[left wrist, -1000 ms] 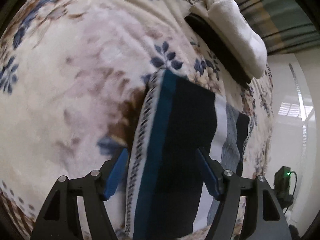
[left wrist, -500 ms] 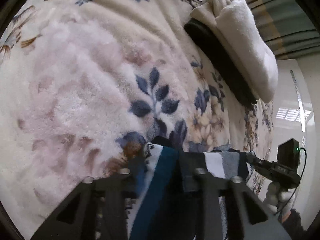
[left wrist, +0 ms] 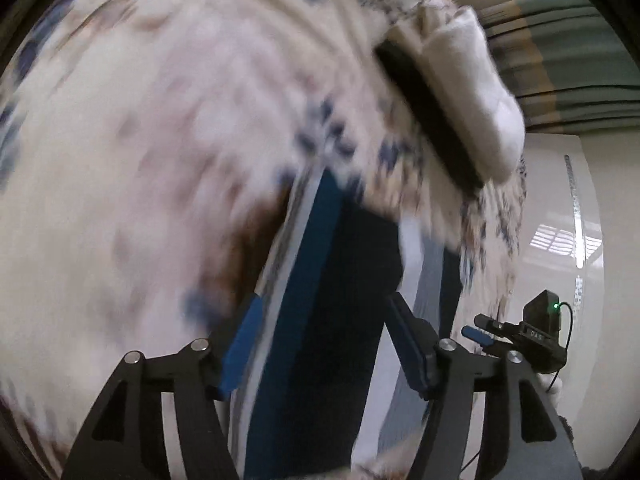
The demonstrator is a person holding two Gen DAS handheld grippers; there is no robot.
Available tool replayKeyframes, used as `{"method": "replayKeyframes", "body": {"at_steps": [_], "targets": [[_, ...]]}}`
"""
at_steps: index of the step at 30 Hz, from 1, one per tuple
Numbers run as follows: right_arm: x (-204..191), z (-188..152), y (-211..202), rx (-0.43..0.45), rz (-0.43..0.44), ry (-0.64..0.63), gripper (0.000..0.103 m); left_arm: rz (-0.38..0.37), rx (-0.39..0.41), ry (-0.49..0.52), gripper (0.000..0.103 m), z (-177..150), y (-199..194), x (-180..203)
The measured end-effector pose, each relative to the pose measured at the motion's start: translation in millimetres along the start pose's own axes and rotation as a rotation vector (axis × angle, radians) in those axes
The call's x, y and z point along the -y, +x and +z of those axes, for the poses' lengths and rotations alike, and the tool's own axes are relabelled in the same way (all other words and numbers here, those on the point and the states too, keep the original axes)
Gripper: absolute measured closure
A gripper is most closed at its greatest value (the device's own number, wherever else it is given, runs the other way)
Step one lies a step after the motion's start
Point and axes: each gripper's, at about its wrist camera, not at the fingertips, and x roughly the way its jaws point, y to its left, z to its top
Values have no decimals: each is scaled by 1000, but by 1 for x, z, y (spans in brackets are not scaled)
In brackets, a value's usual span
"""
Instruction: Fold small clothes
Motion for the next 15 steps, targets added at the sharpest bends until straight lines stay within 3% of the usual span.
{"method": "replayKeyframes", "body": {"at_steps": [3, 7, 9, 15], "targets": [[30, -51, 5, -66, -4, 80, 27, -15, -89, -153, 42, -44, 8, -24], [51, -91, 32, -136, 60, 192, 29, 4, -105, -268, 42, -70, 24, -37], [56, -103, 34, -89, 107, 259, 91, 33, -64, -257, 42, -70, 22, -31], [46, -120, 4, 4, 36, 243, 93, 44, -44, -213, 42, -62, 18, -19]]}}
